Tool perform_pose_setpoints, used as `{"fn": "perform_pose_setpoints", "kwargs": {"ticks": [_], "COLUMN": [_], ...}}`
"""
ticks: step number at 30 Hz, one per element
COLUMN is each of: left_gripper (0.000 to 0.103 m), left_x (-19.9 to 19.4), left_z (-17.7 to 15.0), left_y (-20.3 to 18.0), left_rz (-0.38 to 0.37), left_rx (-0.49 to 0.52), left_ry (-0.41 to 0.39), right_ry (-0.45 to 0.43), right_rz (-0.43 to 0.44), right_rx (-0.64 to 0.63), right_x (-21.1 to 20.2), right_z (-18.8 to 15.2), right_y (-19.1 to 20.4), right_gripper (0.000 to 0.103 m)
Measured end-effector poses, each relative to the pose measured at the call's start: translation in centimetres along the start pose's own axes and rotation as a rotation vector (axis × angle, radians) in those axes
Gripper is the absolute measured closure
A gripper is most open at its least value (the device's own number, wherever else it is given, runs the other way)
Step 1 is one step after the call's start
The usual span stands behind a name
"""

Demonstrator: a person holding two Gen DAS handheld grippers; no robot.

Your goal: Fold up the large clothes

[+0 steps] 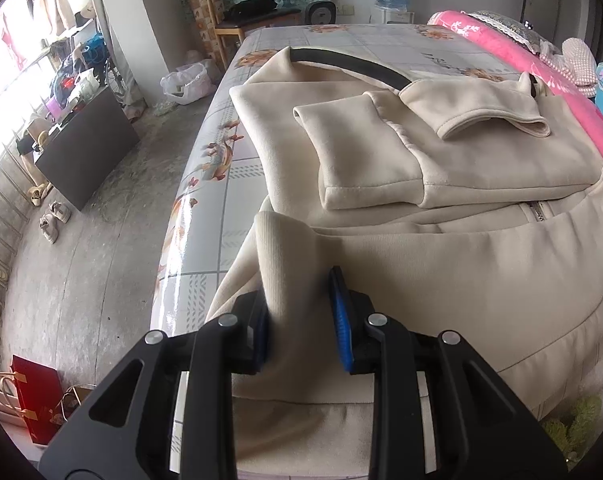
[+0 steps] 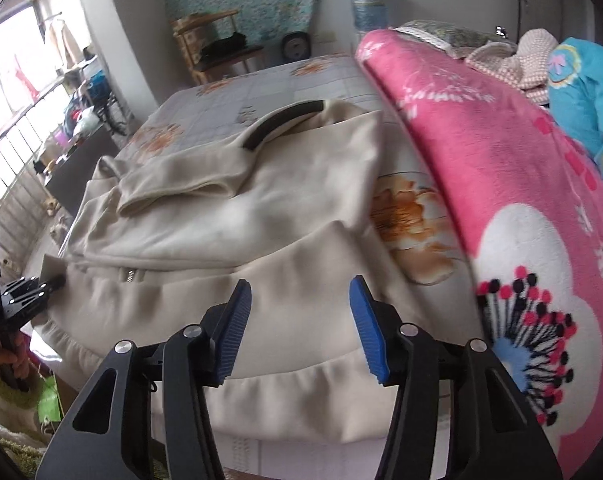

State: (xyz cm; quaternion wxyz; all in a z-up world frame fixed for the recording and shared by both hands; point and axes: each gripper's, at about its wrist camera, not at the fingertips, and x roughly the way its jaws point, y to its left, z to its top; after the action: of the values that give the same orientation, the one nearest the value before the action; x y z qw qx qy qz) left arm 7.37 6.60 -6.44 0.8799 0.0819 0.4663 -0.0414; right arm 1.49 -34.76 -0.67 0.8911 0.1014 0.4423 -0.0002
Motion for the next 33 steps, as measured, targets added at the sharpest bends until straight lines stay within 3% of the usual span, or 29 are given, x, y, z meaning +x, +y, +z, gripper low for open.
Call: {"fn": "perform_pose_setpoints", "kwargs": {"ticks": [11,18,25,33], "left_gripper": [0.077,0.077,0.077,0.077], "left_x": [0.0,0.0,0.0,0.0], "left_z": [0.0,0.0,0.0,0.0], "left_y": [-0.2,-0.2,-0.2,-0.1], "left_rz": [0.009,0.007,0.006,0.004], "left_rx": [0.001,0.000,0.000,-0.003], "left_ry": [0.005,0.007,0.007,0.008], "right_ry": [0.067,0.096,0.105,0.139], "right_rz": [0.031,0.014,0.062,0.028], "right_rx": [0.019,-0.026,0.020,0.005], "right_x": [4.5,4.0,5.4,5.1], "right_z": [1.8,0.5,1.8,1.1], "right_y": [-2.5,-1.8,-2.5,-2.0], "right_gripper": [0.065,0.066,0.068,0.073]}}
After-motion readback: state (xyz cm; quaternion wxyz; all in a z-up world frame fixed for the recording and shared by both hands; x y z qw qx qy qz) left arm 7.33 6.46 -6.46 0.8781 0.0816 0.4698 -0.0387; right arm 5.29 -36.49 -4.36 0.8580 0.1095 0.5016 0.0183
